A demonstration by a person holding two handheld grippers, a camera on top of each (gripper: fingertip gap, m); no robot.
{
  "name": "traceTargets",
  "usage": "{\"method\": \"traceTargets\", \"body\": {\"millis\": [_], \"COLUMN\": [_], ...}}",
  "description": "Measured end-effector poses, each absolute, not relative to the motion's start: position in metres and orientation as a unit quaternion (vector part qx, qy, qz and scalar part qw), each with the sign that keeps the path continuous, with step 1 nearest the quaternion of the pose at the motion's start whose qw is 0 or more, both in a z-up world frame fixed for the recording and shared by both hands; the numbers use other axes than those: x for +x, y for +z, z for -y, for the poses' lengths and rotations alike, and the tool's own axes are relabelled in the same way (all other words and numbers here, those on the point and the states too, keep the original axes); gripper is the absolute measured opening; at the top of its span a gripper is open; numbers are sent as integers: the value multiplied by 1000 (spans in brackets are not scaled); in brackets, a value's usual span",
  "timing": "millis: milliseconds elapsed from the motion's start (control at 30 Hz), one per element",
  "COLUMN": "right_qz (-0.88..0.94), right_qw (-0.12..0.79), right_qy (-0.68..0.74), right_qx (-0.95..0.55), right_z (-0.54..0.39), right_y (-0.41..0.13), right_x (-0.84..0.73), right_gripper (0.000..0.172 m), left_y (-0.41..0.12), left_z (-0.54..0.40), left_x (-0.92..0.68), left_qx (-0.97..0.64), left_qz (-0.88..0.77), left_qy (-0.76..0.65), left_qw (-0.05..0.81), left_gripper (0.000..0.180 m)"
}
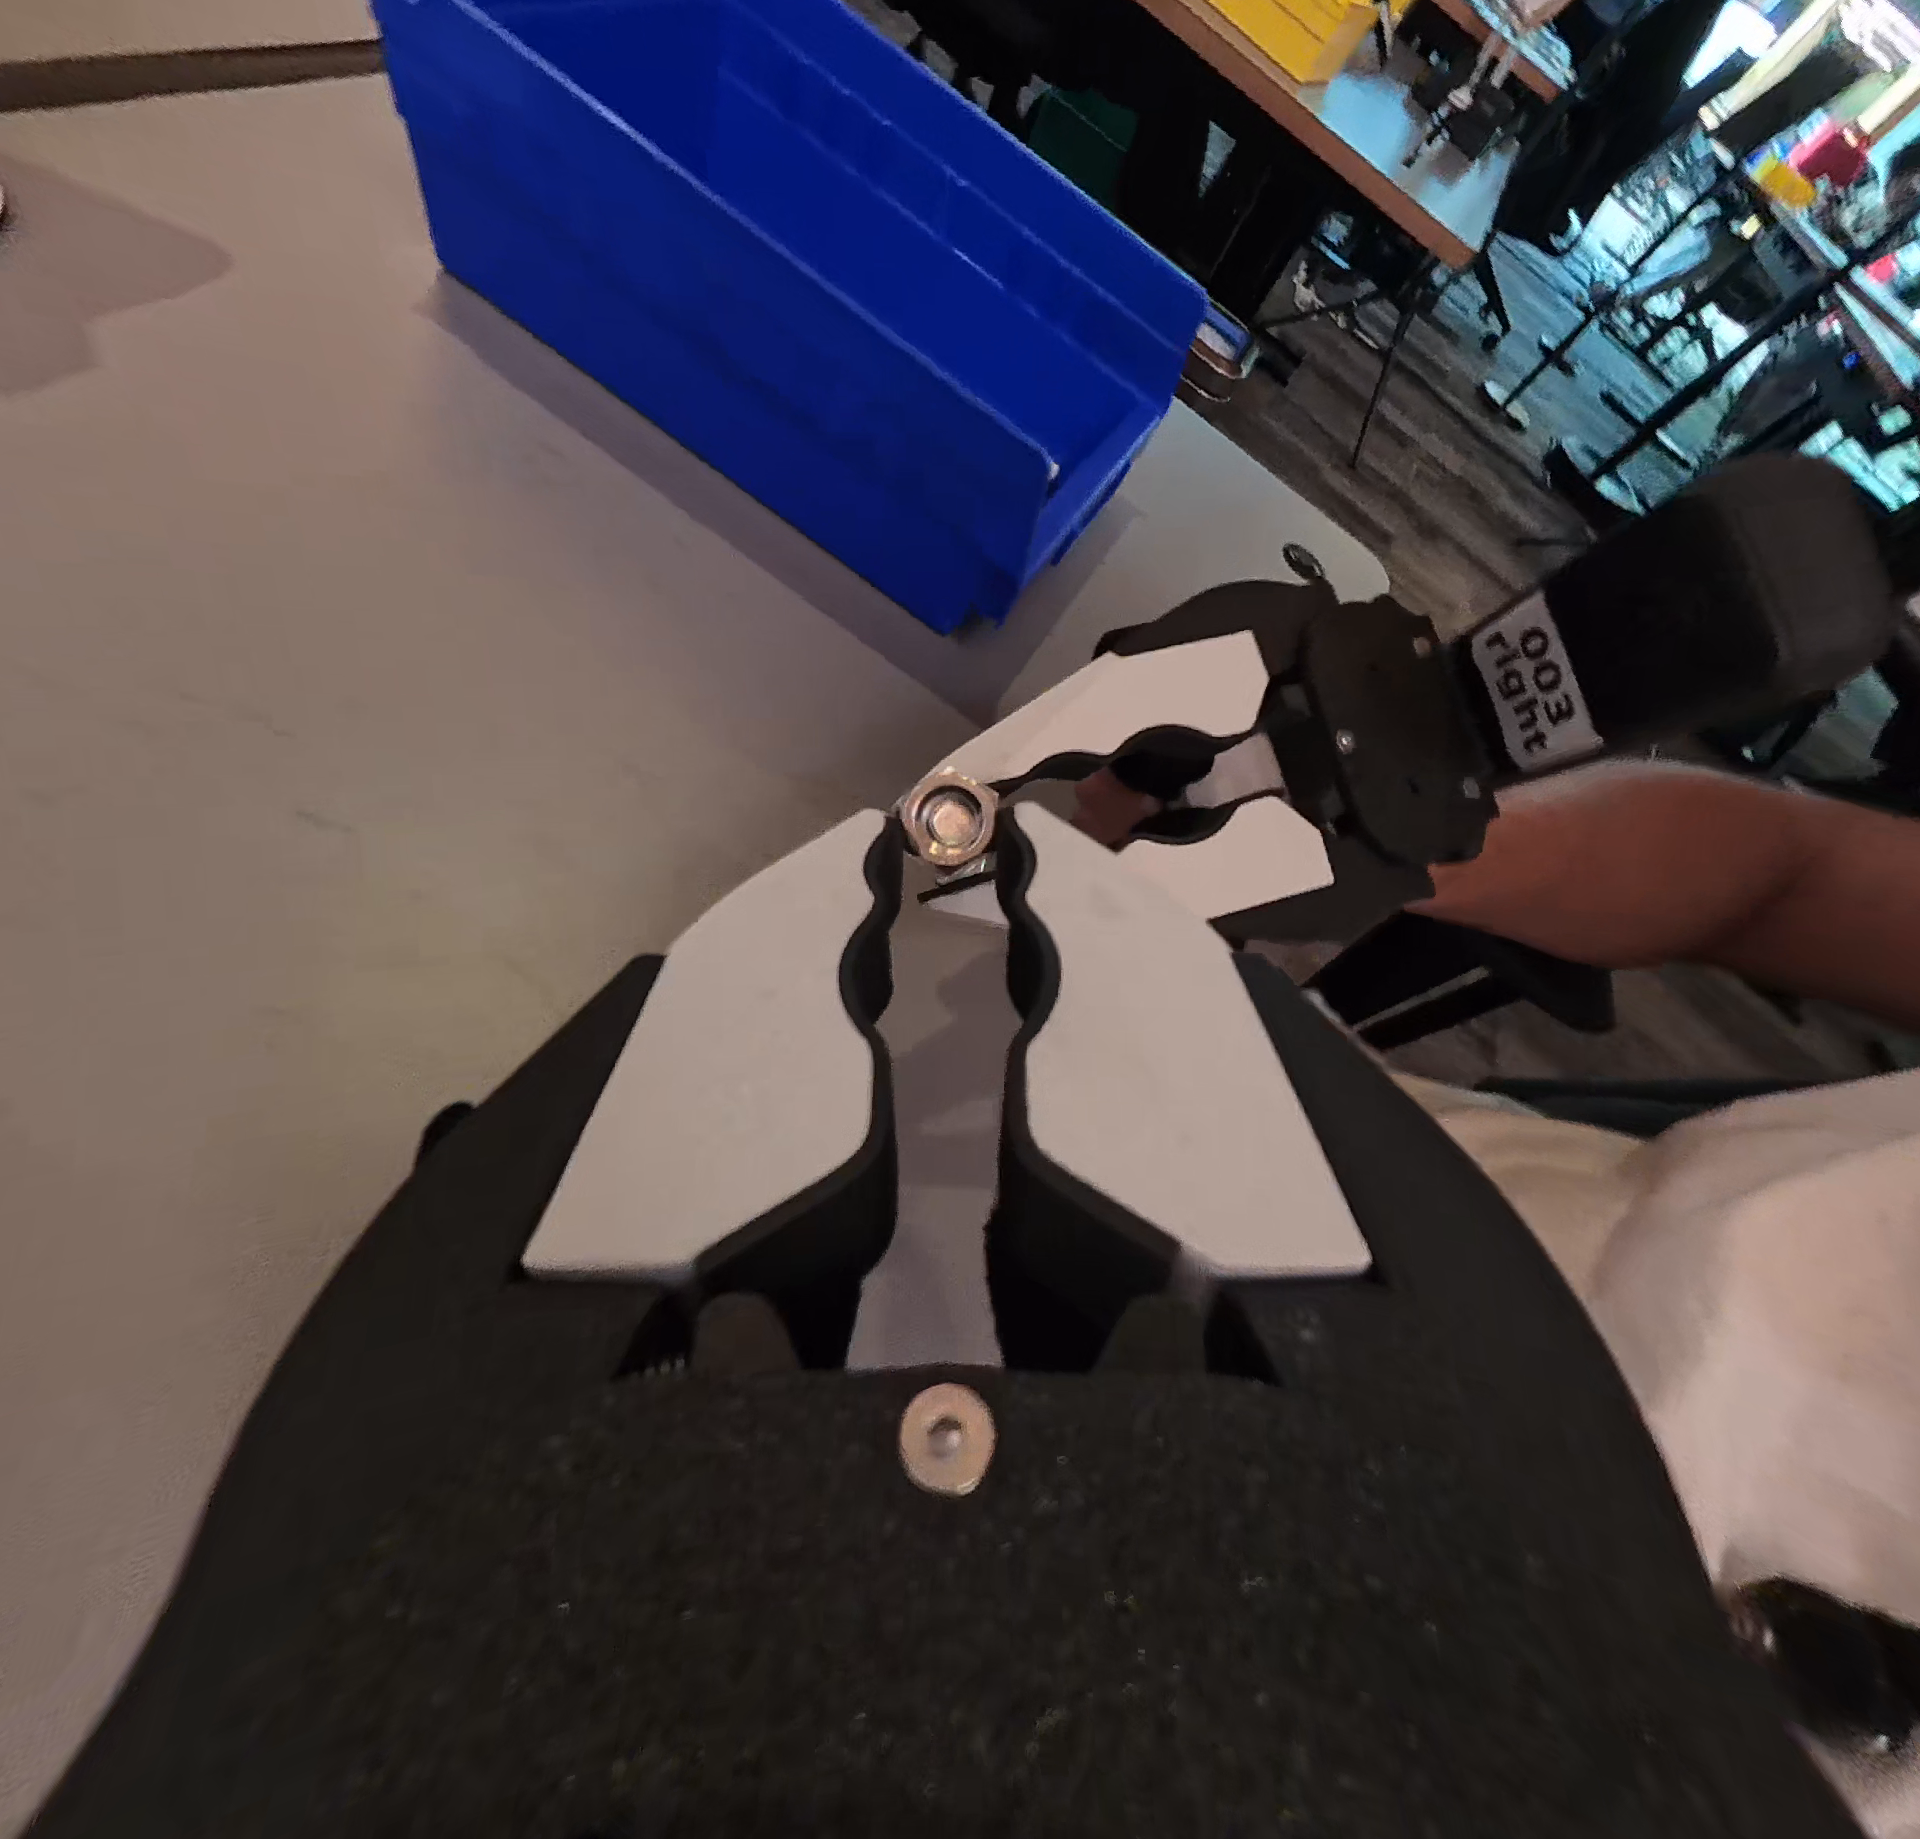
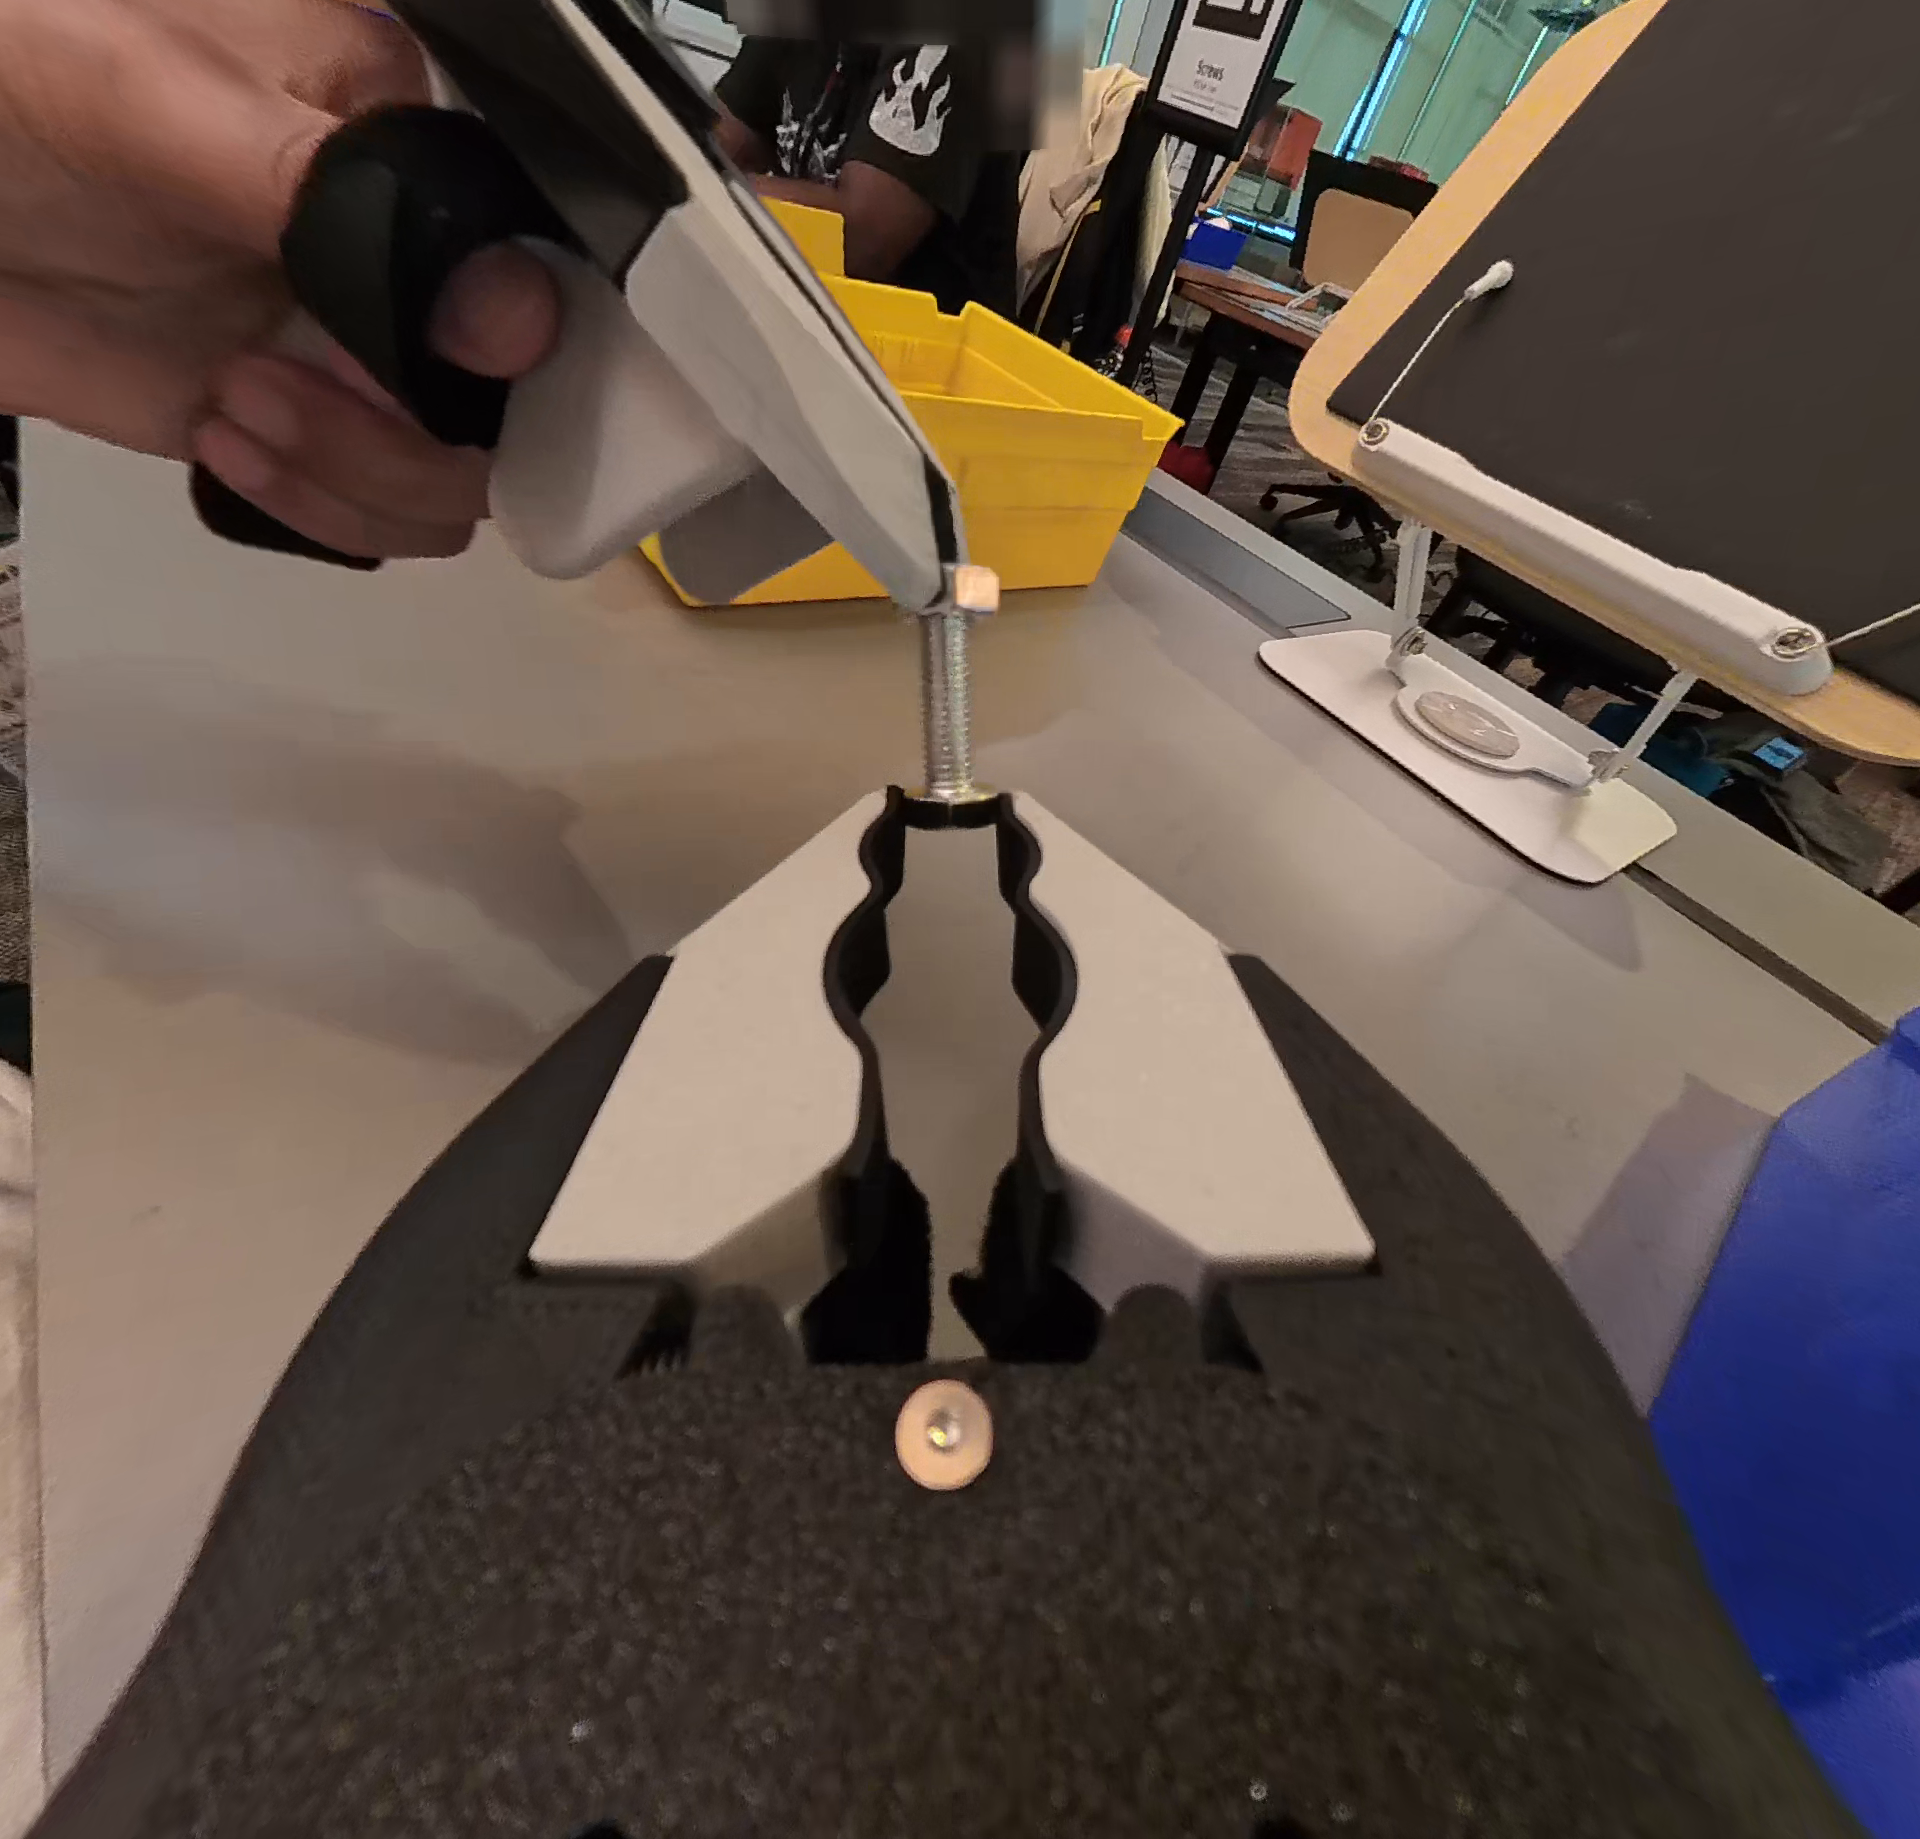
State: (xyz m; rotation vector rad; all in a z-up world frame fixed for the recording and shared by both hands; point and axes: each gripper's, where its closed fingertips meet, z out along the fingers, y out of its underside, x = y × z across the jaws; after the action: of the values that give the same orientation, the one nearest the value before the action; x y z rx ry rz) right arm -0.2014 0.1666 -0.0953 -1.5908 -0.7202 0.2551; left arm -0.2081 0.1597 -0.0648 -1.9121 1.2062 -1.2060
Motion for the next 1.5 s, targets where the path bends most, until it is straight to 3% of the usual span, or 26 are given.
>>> {"method": "traceTargets", "body": {"millis": [167,367,967,1333,1500], "right_qz": [304,308,343,329,323], "right_qw": [626,618,599,541,545], "right_qy": [105,89,367,460,437], "right_qx": [-710,-717,-623,-623,-638], "right_z": [-171,-171,-116,-108,-115], "right_y": [-100,-105,-66,-69,-74], "right_x": [-196,-194,-230,-235,-231], "right_gripper": [17,17,17,17,17], "left_y": [-69,-75,-41,-45,-50], "left_z": [-165,-166,-112,-113,-120], "left_x": [-203,-201,-232,-237,-234], "left_qx": [-761,-771,-454,-303,-294], "left_qz": [-377,-405,-793,-928,-946], "left_qy": [-440,-380,-384,-200,-115], "left_qw": [292,312,132,83,73], "left_gripper": [17,17,17,17,17]}}
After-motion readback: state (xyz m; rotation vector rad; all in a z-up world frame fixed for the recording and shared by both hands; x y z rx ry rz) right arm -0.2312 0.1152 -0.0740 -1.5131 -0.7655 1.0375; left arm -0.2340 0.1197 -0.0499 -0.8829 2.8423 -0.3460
